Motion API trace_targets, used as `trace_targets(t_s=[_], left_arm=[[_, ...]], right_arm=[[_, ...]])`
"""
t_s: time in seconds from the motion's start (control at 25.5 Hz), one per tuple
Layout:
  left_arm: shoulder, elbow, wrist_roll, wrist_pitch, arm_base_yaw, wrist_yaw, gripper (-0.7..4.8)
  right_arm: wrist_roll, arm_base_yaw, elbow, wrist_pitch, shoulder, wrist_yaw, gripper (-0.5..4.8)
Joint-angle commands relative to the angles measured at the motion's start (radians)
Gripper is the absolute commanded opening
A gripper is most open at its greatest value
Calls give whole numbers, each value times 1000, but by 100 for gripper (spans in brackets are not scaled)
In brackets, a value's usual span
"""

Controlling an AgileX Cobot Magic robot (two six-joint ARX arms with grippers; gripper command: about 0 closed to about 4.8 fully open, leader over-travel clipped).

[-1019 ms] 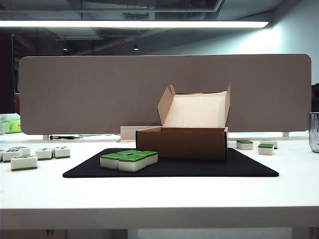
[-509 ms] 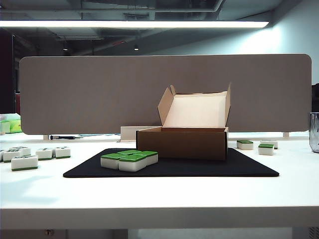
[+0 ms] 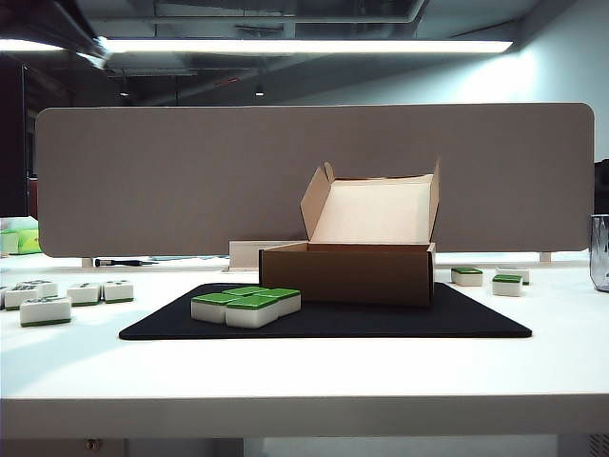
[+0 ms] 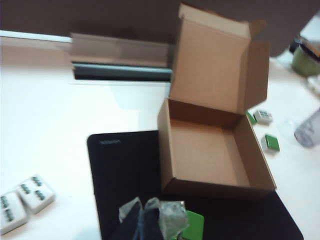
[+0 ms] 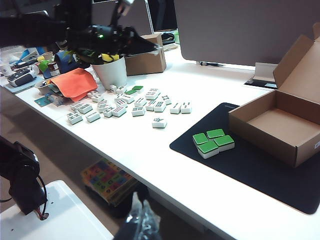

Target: Pick up four mahjong tiles and put them into the paper box.

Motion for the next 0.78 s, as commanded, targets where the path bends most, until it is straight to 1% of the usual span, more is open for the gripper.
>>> trace_targets(t_s=[0.04,0.12,0.16,0.2,0.31,0.39,0.55,0.78], left_arm=[[79,87,39,-73,-53,4,-5],[192,201,92,-177,-108,-2,-5],[218,229,107,-203,-122,-2,-5],[280,293,126,-263,-153,-17,-5],[411,431,137,-394,-197,-55,-5],[518,544,181,-499,-227,-77,-5],[625,646,212,-583,-265,-121,-5],[777,795,214,-678,-321,-141,-4]], right_arm=[[-3,1,2,12,-12,-2,-1],[-3,1,2,12,-12,-1,-1],[-3,2,2,12,-12,-1,-1],[-3,2,2,12,-12,-1,-1],[-3,2,2,11,-12,2,-1],[-3,2,2,12,-12,2,-1],[-3,2,2,11,-12,2,-1],[-3,2,2,11,-12,2,-1]])
